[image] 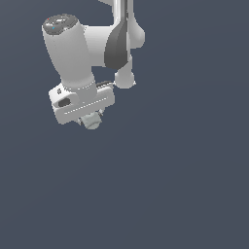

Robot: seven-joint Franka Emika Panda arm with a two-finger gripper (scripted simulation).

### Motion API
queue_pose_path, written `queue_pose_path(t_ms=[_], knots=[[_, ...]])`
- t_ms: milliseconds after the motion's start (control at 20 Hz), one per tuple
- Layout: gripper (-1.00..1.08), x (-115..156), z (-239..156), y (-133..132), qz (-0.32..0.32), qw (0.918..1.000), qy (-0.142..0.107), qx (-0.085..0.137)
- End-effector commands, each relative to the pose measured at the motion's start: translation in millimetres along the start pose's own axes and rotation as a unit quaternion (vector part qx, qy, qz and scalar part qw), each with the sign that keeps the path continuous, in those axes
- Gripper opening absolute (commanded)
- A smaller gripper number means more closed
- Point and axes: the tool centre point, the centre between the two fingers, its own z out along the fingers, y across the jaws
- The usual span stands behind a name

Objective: Pick up the object and move it to a goal position.

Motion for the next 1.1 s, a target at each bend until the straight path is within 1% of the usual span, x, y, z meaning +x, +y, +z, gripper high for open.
queue_pose_path(t_ms=[0, 300, 550, 800, 1050], knots=[[-1.0, -16, -26, 6, 0.0, 1.0, 0.0, 0.0], [-1.0, -46, -79, 20, 0.0, 1.0, 0.0, 0.001], [-1.0, -64, -110, 29, 0.0, 1.0, 0.0, 0.0], [-1.0, -72, -126, 34, 0.0, 1.0, 0.0, 0.0], [-1.0, -73, -128, 36, 0.0, 1.0, 0.0, 0.0]])
